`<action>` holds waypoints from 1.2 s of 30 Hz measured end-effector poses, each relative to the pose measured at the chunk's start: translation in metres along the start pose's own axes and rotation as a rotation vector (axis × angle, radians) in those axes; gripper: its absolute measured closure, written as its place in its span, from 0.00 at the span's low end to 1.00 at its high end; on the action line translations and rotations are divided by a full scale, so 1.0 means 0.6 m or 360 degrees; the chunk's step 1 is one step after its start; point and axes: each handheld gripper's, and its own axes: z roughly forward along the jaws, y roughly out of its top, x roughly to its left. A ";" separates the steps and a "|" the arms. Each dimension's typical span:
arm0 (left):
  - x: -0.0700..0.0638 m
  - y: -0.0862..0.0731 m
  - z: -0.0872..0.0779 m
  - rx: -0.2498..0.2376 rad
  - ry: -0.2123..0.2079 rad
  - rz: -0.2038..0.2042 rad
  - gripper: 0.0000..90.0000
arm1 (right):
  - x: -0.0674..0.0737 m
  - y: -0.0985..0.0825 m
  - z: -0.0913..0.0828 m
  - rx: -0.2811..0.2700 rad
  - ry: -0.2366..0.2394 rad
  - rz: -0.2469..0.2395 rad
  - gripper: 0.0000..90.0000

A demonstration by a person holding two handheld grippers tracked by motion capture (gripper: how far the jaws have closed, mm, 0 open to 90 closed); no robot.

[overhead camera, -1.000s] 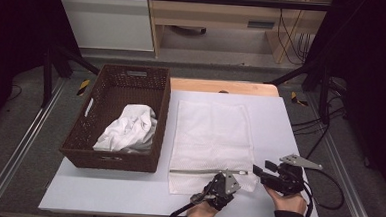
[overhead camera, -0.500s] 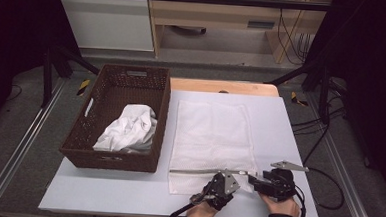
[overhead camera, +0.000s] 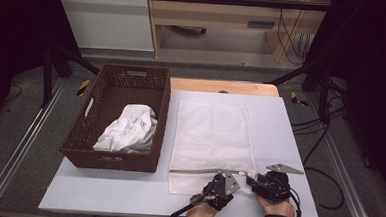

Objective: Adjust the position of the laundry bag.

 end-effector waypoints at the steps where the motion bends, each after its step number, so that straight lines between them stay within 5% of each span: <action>1: 0.000 0.000 0.000 0.0004 0.0006 0.0001 0.99 | 0.001 0.000 0.000 0.0008 0.0007 -0.0005 0.68; 6: 0.000 0.000 0.000 0.0000 0.0003 0.0000 0.99 | 0.005 0.003 0.004 0.0032 0.0082 -0.0008 0.77; 8: 0.000 0.000 0.000 0.0004 0.0003 0.0003 0.99 | 0.002 0.004 0.006 0.0048 0.0103 0.0012 0.90; 19: -0.001 -0.001 -0.002 -0.0017 -0.0005 -0.0002 0.99 | -0.005 0.025 -0.026 -0.0071 0.0172 0.0025 0.94; 29: 0.001 -0.004 -0.014 -0.0062 -0.0029 0.0011 0.98 | 0.014 0.043 -0.043 -0.0117 0.0216 -0.0029 0.94; 33: 0.004 -0.004 -0.034 -0.0107 -0.0074 0.0005 0.82 | 0.018 0.047 -0.046 -0.0147 0.0237 -0.0042 0.94; 34: 0.006 -0.004 -0.041 -0.0120 -0.0083 0.0001 0.71 | 0.016 0.048 -0.050 -0.0170 0.0243 -0.0056 0.94; 36: 0.011 -0.003 -0.054 -0.0156 -0.0088 -0.0015 0.67 | 0.016 0.048 -0.052 -0.0172 0.0248 -0.0050 0.94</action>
